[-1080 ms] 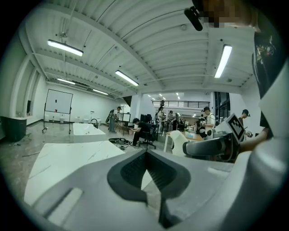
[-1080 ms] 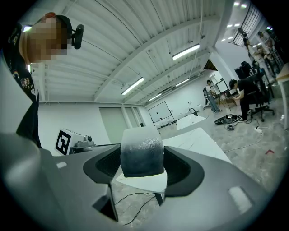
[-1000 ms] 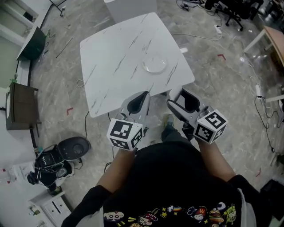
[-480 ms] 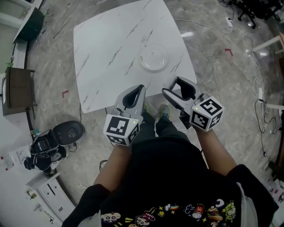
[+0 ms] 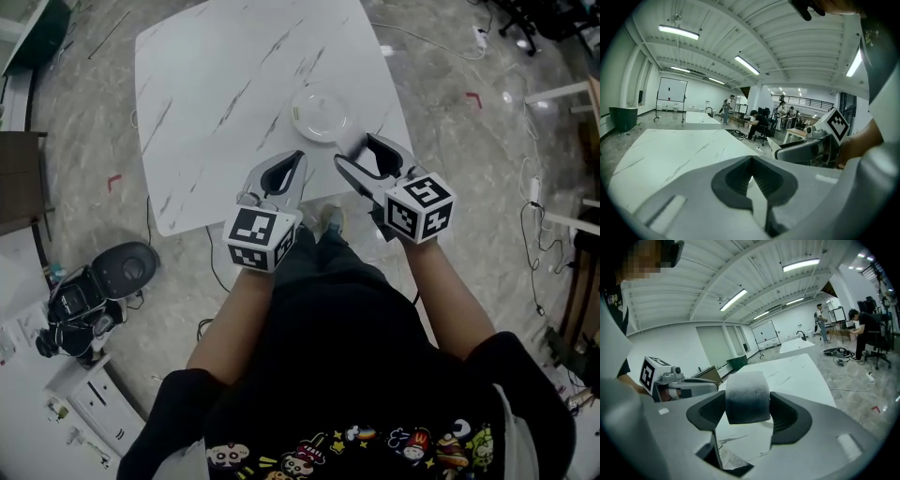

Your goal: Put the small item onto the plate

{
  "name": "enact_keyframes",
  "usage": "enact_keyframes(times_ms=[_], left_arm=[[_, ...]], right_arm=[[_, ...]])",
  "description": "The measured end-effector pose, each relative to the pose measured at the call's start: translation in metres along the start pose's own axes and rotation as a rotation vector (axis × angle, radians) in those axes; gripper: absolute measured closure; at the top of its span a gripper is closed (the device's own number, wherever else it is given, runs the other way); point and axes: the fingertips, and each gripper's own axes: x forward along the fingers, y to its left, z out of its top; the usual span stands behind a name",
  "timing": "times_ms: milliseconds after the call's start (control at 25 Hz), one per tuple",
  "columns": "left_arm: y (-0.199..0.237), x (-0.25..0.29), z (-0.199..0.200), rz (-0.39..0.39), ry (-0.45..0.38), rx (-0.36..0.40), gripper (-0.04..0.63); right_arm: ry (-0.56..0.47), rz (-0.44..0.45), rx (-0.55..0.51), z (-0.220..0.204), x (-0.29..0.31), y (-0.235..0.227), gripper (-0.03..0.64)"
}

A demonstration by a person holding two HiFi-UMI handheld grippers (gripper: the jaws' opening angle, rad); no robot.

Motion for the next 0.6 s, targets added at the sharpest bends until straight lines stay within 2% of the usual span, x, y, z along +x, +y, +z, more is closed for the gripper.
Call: enact_keyframes(times_ms=[280, 600], left_arm=[[0.044, 0.03, -0.018, 0.051, 0.038, -0.057, 0.595], [0.073, 0.06, -0.032, 0.041, 0.086, -0.102, 0.595]], right_arm=[[0.081, -0.053, 0.013, -0.009, 0.045, -0.024, 0.296], [0.184, -0.119, -0.036, -0.021, 0.095, -0.059, 0.296]])
